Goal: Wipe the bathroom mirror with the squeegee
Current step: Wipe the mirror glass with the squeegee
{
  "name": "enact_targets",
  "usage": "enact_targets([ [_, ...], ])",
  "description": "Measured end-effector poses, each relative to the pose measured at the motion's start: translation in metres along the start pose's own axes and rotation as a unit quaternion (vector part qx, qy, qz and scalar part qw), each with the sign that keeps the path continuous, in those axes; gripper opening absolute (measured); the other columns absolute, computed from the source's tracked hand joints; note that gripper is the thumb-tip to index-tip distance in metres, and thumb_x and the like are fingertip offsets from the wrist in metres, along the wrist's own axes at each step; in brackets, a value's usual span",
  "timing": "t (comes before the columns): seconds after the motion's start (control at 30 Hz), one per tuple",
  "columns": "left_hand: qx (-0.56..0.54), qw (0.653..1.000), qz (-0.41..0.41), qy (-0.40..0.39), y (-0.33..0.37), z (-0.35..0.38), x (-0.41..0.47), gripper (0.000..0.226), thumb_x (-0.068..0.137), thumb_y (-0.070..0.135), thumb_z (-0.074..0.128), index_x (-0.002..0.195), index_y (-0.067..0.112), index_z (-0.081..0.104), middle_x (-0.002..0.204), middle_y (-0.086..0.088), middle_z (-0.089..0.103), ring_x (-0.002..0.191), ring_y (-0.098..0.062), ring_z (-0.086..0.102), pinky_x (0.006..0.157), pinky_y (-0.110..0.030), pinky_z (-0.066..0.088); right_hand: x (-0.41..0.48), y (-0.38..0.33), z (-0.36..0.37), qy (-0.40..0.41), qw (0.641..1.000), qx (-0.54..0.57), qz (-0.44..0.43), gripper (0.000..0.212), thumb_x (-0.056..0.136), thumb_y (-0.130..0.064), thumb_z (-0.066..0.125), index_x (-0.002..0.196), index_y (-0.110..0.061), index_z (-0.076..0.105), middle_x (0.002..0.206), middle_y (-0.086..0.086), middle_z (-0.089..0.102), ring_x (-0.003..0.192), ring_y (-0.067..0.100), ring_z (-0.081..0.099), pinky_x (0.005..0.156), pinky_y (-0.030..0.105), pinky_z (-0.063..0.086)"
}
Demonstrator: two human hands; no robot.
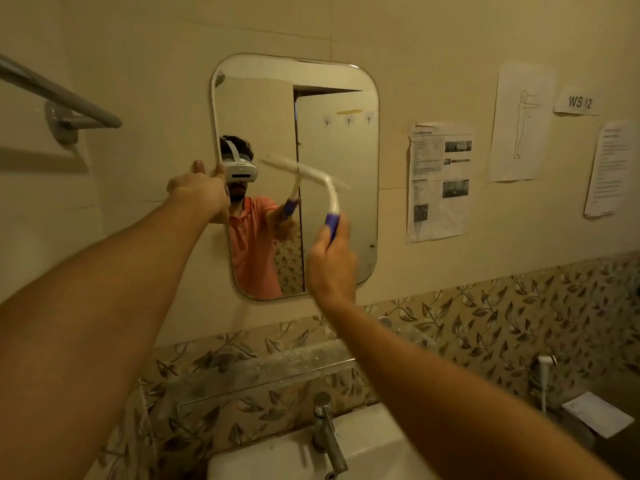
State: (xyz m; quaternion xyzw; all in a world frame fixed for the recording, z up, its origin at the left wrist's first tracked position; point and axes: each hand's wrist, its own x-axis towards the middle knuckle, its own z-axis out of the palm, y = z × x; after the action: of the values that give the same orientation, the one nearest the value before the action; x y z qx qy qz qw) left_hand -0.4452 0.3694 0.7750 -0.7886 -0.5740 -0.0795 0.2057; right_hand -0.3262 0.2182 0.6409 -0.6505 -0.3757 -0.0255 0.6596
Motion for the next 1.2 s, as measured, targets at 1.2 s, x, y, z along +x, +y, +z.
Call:
enact_targets([
  [1.2,-0.012,0.998,-0.028,0.048,0.012,0.007,0.012,0.099,0.091,0.04,0.06,0.158,0.026,-0.012,0.164,-0.018,-0.004,0.134,-0.043,0.043,0.111,-0.057,0.029,0.076,-0.031,-0.016,-0.021,0.973,-0.192,-0.126,0.048,0.108,-0.038,0.034,0.149,-0.022,0.017,0.072,0.003,0.054,0.06,0.023,0.059,0.051,0.036,0.048],
])
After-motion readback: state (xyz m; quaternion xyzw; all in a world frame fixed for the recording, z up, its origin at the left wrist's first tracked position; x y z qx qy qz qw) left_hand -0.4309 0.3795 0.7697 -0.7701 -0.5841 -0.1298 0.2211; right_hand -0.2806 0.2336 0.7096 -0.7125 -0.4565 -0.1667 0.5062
